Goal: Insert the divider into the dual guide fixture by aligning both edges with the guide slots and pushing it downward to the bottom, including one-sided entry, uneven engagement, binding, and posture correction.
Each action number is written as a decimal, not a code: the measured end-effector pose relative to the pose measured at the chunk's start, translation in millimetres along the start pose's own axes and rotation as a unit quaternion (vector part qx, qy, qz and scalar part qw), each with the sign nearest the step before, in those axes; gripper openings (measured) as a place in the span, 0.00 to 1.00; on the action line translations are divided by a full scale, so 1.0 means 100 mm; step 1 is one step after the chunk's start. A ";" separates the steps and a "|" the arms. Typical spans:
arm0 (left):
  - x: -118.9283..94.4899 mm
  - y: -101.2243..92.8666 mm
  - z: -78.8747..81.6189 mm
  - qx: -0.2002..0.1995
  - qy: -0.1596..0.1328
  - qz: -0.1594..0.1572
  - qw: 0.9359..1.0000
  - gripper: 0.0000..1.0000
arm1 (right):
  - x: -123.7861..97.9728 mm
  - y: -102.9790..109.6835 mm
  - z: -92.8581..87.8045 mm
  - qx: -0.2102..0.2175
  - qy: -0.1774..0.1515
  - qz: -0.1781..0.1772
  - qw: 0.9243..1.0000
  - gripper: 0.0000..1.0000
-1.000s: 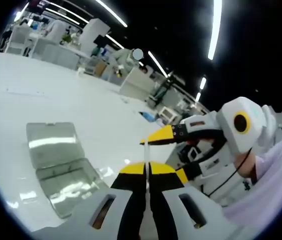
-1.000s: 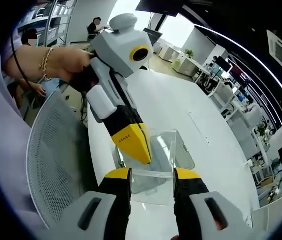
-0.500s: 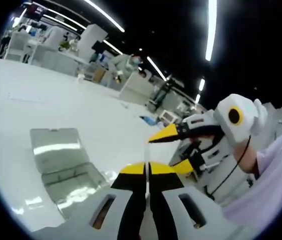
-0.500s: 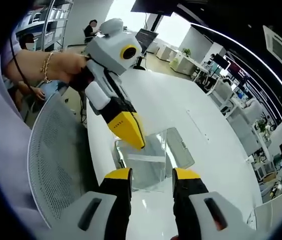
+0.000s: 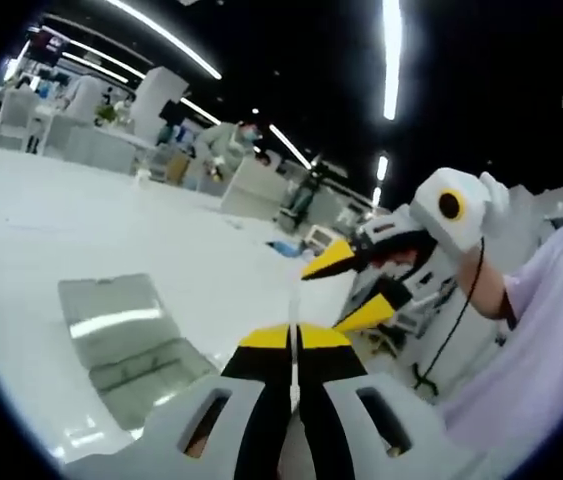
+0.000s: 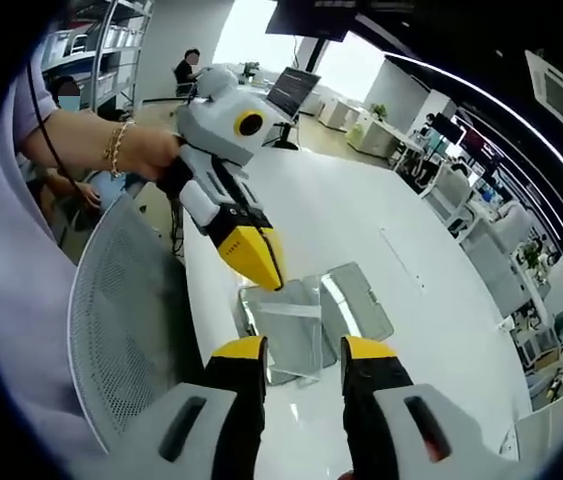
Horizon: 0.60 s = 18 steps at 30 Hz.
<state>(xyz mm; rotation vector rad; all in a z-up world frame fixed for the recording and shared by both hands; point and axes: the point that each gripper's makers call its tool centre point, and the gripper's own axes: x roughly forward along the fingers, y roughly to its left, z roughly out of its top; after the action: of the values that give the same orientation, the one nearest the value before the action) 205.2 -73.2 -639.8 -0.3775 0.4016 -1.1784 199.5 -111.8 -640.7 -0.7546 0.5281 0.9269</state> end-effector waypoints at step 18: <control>-0.06 -0.19 -0.02 0.047 0.009 -0.058 0.997 0.00 | -0.01 0.08 -0.01 -0.003 -0.003 0.038 0.999 0.20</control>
<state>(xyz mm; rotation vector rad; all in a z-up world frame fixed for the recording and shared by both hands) 186.3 -74.4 -631.9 -0.3119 0.3417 -1.3088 192.3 -110.0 -643.0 -0.7410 0.5519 1.0024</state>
